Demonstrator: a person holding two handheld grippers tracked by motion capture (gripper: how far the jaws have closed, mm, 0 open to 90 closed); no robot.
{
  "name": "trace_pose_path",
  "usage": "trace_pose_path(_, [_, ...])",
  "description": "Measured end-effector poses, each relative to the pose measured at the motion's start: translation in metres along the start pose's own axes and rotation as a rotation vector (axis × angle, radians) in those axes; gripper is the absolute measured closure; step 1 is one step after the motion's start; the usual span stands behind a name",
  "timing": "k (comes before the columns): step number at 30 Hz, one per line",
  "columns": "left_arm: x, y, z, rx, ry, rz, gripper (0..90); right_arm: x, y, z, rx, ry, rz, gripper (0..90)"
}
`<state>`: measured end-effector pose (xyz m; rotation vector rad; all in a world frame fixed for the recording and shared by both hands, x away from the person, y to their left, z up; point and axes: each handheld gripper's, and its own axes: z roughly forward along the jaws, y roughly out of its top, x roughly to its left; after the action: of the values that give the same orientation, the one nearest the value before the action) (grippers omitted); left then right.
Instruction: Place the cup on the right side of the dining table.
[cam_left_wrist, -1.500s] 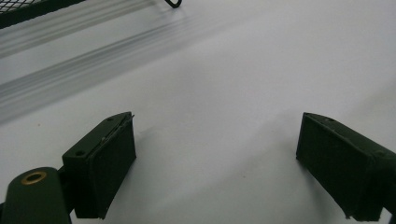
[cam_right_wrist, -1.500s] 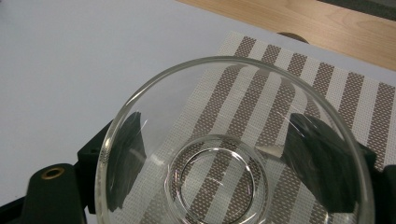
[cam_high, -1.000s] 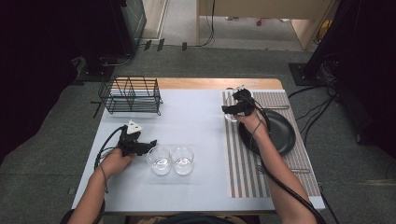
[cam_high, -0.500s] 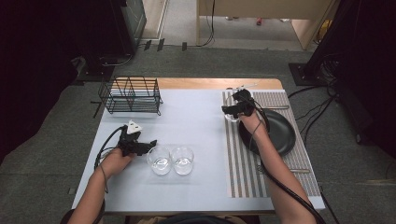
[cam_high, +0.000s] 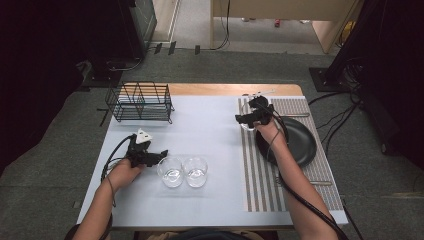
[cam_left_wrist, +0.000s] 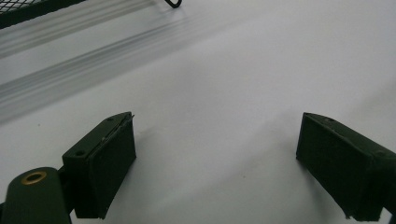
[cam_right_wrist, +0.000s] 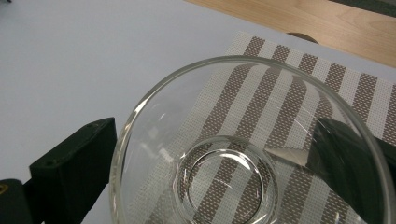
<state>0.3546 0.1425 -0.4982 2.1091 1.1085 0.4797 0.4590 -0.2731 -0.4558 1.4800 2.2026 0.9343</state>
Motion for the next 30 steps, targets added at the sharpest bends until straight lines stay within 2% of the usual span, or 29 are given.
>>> trace_pose_path(7, [0.000, 0.000, 0.000, -0.001, 0.000, 0.000, 11.7, 0.001, 0.001, -0.004, -0.012, 0.005, 0.010, 1.1])
trace_pose_path(14, [0.000, 0.000, 0.000, -0.001, -0.001, 0.000, 11.7, 0.003, 0.002, -0.006, -0.006, 0.002, -0.009, 1.1])
trace_pose_path(30, [0.000, 0.000, 0.000, 0.000, 0.001, 0.001, 11.7, 0.004, 0.002, -0.013, -0.013, -0.009, -0.019, 1.1])
